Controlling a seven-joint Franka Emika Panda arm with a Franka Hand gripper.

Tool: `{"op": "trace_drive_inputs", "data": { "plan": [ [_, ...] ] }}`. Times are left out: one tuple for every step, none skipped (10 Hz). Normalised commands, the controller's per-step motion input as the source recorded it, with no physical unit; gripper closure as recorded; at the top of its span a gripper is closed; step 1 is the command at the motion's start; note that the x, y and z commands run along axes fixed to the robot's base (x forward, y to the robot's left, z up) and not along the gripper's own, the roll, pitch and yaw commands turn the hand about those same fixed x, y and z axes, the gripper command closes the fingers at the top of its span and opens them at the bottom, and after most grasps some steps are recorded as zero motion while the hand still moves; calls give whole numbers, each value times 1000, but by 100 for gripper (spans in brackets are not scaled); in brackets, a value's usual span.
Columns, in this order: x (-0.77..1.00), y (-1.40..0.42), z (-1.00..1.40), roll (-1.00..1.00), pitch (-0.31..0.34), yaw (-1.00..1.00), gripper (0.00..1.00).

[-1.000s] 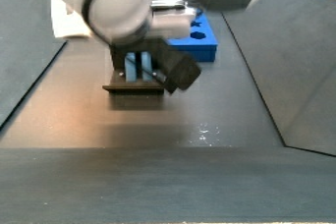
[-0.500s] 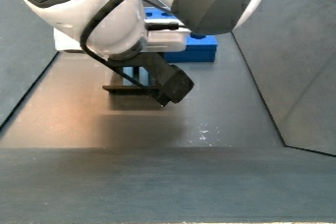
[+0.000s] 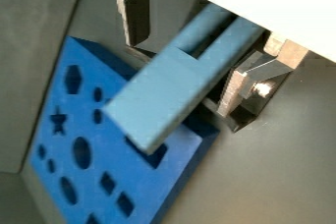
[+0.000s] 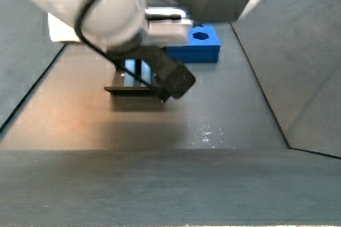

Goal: Pick up the square-circle object. Move up. Rotate the square-circle object. Place the square-circle object on the fixture. Regrasp the square-circle object. Move to above the board. Insert the square-circle object.
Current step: Regrasp the square-circle object.

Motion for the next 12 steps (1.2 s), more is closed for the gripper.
{"op": "trace_drive_inputs", "data": {
  "plan": [
    [-37,0,1000,41,15,8,0],
    [-39,0,1000,51,23,12,0],
    [-44,0,831,57,39,8,0],
    [-41,2,716,60,48,7,0],
    [-31,3,479,57,62,0,0],
    [-29,2,298,49,63,-5,0],
    [-1000,0,0,46,-16,16,0],
    [-1000,-1,-25,31,-30,9,0],
    [-1000,-3,7,50,-68,-12,0],
    [-1000,-8,12,71,-74,-11,0],
    [-1000,-9,11,99,-84,-2,0],
    [-1000,-15,14,115,-92,8,0]
  ]
}}
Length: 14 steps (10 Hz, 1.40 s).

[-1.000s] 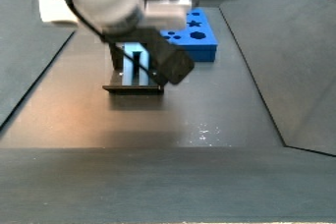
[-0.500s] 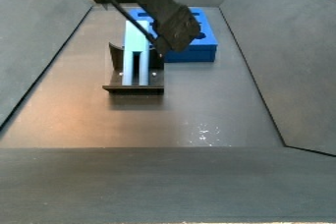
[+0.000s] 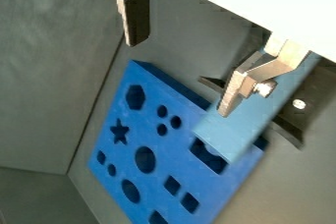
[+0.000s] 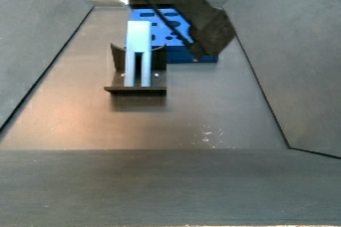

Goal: Pick up the square-circle object. Move up. Rotate the square-circle object. Place the square-circle object on the fixture. Regrasp the square-circle object. Move to above the board. Insert the square-circle object.
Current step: Regrasp the square-circle object.

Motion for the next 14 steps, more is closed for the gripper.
{"op": "trace_drive_inputs", "data": {
  "plan": [
    [-1000,-21,18,126,-105,21,0],
    [-1000,-23,22,124,-108,26,0],
    [-909,-18,22,119,-106,37,0],
    [-785,-19,19,117,-97,45,0],
    [-597,-1000,-872,1000,-19,-899,0],
    [-462,-1000,-854,1000,-23,-898,0],
    [-235,-934,-605,1000,-56,-901,0],
    [-81,-755,-328,1000,-82,-905,0],
    [-37,-546,-139,1000,-101,-907,0],
    [-51,-327,-66,1000,-123,-905,0],
    [-56,-62,-20,1000,-155,-904,0],
    [-52,9,10,1000,-176,-909,0],
    [-45,0,9,1000,-201,-910,0],
    [-44,-10,9,1000,-217,-912,0]
  ]
}}
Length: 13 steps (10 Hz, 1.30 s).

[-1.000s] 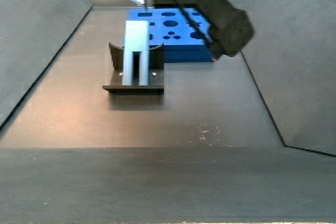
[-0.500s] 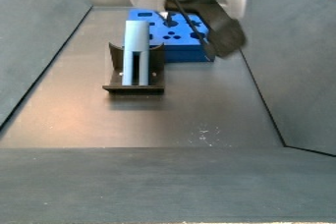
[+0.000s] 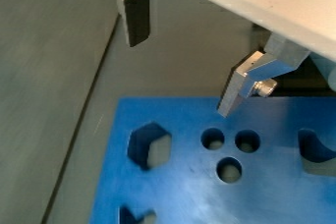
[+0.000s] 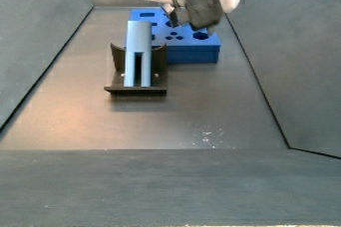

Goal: Pick up the square-circle object. Move up. Rotate the square-circle object. Place the square-circle object on the fixture. Regrasp the square-circle object. Move to above the board. Insert the square-circle object.
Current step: Regrasp the square-circle object.

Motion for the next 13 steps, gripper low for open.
{"op": "trace_drive_inputs", "data": {
  "plan": [
    [-45,-13,12,1000,-231,-912,0],
    [-51,-11,14,1000,-242,-915,0],
    [-48,-11,10,1000,-252,-918,0],
    [-48,-13,7,1000,-254,-922,0],
    [-48,-14,8,1000,-253,-924,0],
    [-46,-8,1,1000,-242,-937,0],
    [-42,-5,-1,1000,-233,-941,0],
    [-48,-9,-8,1000,-209,-956,0],
    [-48,-2,-5,1000,-179,-973,0],
    [-47,-5,0,1000,-107,-995,0],
    [-44,-6,6,995,-55,-1000,0],
    [-40,-13,6,984,85,-1000,0],
    [-31,-13,-2,972,228,-1000,0]
  ]
}}
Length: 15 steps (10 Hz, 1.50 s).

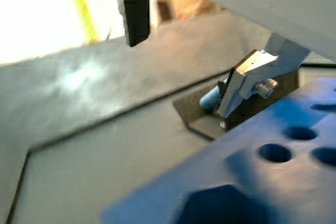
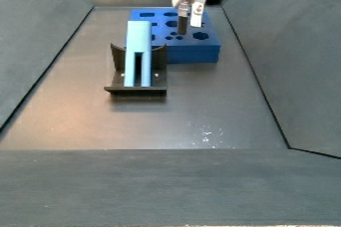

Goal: Pick up the square-circle object. Move up. Rotate the square-circle object. Place the square-circle object on the fixture. Regrasp the square-circle object. Move to above the board. Insert the square-circle object.
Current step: Regrasp the square-circle object.

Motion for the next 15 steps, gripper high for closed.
{"op": "trace_drive_inputs", "data": {
  "plan": [
    [-10,-10,-22,866,461,-882,0],
    [6,-8,-34,677,586,-658,0],
    [24,-8,-28,501,684,-429,0],
    [50,-7,-19,343,720,-137,0],
    [59,-19,-26,255,694,125,0],
    [62,-30,-15,221,668,223,0],
    [69,-45,3,186,594,341,0],
    [67,-43,-10,154,446,448,0],
    [68,-40,-13,128,278,499,0],
    [64,-41,-13,115,202,495,0],
    [56,-39,-4,89,64,447,0],
    [52,-38,-2,75,-18,402,0],
    [43,-37,-9,69,-82,348,0],
    [39,-41,-12,65,-131,265,0],
    [1000,-20,-5,-10,-109,186,0]
  ]
}}
